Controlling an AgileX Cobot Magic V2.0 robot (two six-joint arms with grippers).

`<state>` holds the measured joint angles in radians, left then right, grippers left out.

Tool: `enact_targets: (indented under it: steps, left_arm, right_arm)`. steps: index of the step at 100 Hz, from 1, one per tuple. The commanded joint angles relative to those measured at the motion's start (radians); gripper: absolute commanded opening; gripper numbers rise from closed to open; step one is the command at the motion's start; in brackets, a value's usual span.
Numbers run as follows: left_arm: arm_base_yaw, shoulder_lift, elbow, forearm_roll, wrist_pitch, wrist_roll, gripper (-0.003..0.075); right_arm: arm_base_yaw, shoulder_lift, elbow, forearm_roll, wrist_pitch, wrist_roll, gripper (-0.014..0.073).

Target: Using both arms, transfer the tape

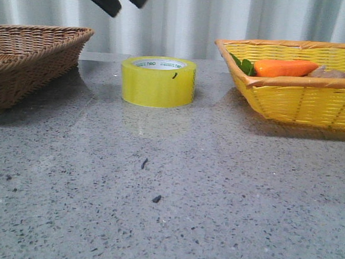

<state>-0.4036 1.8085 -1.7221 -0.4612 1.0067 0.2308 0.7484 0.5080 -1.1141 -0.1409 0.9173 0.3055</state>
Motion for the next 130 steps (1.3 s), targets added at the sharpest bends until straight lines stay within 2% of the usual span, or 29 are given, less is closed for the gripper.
enact_targets:
  steps: [1,11,50,57,62,69,74,79,93,108,130]
  left_arm:
    - [-0.011,0.002,-0.073,-0.021,-0.009,-0.019,0.0428]
    - [-0.011,0.027,-0.073,0.001,-0.032,-0.019,0.0478]
    - [-0.021,0.126,-0.071,0.006,-0.074,-0.019,0.0468]
    - [-0.021,0.138,-0.071,0.006,-0.074,-0.019,0.0433]
    - [-0.021,0.145,-0.071,0.006,-0.074,-0.019,0.0377]
    - [-0.021,0.147,-0.071,0.006,-0.074,-0.019,0.0233]
    - [-0.021,0.147,-0.071,0.004,-0.074,-0.019,0.0087]
    - [-0.021,0.145,-0.071,-0.001,-0.074,-0.017,-0.0020]
    - [-0.021,0.118,-0.098,-0.006,-0.072,-0.017,-0.0020]
    - [-0.015,0.038,-0.195,0.013,-0.074,-0.002,-0.0020]
    - [0.081,-0.135,-0.298,0.120,-0.048,-0.002,-0.0020]
  right_arm:
    - [-0.001,0.012,-0.020,-0.025,-0.071,0.006,-0.0041]
    - [-0.001,0.012,-0.020,-0.025,-0.071,0.006,-0.0041]
    - [-0.001,0.012,-0.020,-0.030,-0.071,0.006,-0.0041]
    - [-0.001,0.012,-0.020,-0.030,-0.071,0.006,-0.0041]
    - [-0.001,0.012,-0.020,-0.030,-0.071,0.006,-0.0041]
    - [-0.001,0.012,-0.020,-0.030,-0.071,0.006,-0.0041]
    - [-0.001,0.012,-0.019,-0.030,-0.071,0.006,-0.0041]
    - [-0.001,0.012,-0.016,-0.030,-0.073,0.006,-0.0041]
    - [-0.001,0.012,-0.015,-0.030,-0.075,0.006,-0.0041]
    - [-0.001,0.012,-0.015,-0.030,-0.081,0.006,-0.0041]
    - [-0.001,0.012,-0.015,-0.032,-0.081,0.006,-0.0041]
